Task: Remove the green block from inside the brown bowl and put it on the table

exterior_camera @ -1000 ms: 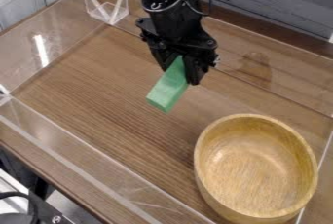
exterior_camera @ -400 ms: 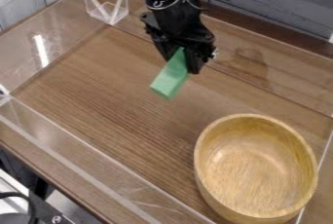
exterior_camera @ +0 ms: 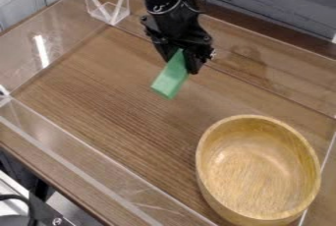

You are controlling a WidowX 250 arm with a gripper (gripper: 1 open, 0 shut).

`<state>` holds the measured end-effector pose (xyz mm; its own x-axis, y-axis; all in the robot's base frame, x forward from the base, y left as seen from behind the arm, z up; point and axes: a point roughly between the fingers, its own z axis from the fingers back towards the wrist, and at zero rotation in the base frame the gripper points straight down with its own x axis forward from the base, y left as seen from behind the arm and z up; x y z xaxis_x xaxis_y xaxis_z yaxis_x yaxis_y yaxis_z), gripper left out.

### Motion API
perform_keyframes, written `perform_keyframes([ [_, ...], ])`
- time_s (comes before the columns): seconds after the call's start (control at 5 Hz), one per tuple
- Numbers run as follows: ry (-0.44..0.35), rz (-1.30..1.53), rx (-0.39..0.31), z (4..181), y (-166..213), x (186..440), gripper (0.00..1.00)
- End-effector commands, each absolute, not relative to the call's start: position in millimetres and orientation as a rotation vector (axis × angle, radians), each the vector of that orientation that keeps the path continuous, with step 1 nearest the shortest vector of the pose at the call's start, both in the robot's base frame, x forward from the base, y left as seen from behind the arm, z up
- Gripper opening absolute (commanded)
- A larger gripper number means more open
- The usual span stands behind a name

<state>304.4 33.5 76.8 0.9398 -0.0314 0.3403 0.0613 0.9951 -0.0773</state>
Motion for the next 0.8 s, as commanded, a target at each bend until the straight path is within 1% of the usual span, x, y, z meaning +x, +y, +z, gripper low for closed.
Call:
perform_keyframes([
  [0.0, -0.413, -0.046, -0.070, 89.5, 40.8, 318.5, 0.00],
  [0.6, -0.419, -0.031, -0.071, 81.4, 46.4, 321.6, 0.00],
])
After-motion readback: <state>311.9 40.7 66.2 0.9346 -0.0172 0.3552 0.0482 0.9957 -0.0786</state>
